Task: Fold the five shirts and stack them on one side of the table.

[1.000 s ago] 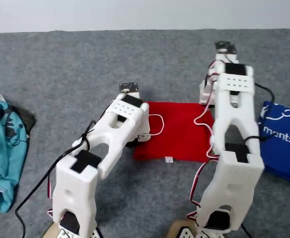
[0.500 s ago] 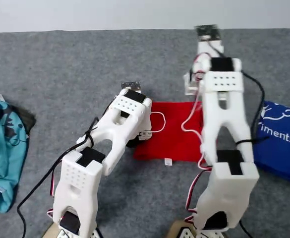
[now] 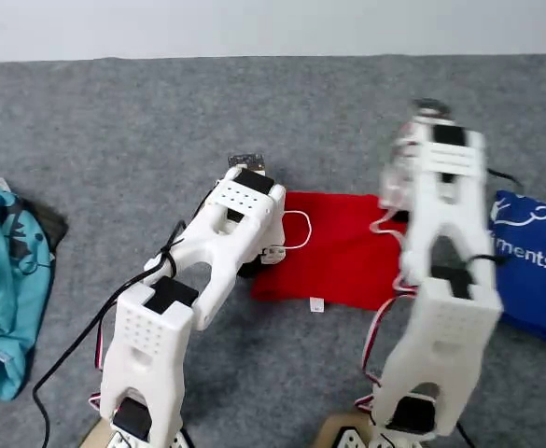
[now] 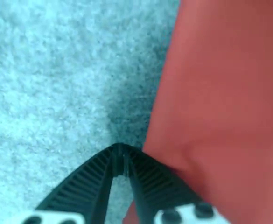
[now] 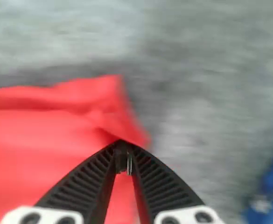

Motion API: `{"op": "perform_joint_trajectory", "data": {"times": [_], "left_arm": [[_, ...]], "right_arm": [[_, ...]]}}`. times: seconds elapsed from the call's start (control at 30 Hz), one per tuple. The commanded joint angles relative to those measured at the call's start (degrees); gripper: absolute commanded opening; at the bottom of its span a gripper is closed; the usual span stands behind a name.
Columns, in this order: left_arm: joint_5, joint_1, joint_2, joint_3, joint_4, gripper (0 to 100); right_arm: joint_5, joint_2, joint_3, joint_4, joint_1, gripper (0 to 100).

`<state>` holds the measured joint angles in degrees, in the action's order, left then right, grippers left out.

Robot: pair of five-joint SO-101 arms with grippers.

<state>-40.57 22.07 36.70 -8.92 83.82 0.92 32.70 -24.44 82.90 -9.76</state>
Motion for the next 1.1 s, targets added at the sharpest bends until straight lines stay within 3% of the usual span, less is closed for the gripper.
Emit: {"op": "perform_joint_trajectory", "data": {"times": [0.0, 0.13, 0.4, 0.5, 0.83, 1.07], "left_arm": [[-0.18, -0.35, 0.18, -0.92, 0.44, 0], [-0.18, -0.35, 0.18, -0.92, 0.44, 0], [-0.09, -0.18, -0.09, -1.10, 0.35, 0], [-0.09, 0.00, -1.85, -3.74, 2.29, 0], [4.48, -1.23, -25.05, -6.55, 4.84, 0], [7.38, -9.32, -34.64, -6.64, 5.63, 0]], "right_arm": [[4.40, -0.75, -5.80, -1.19, -7.16, 0.9], [4.84, -0.66, -12.04, 0.92, -8.04, 0.9], [4.04, -0.84, -21.01, 11.21, 4.35, 0.9], [0.18, -0.84, -21.10, 11.56, 6.81, 0.9], [-1.49, -1.27, -21.10, 19.91, 6.55, 0.9], [-1.41, -4.09, -20.75, 19.91, 5.23, 0.9]]}}
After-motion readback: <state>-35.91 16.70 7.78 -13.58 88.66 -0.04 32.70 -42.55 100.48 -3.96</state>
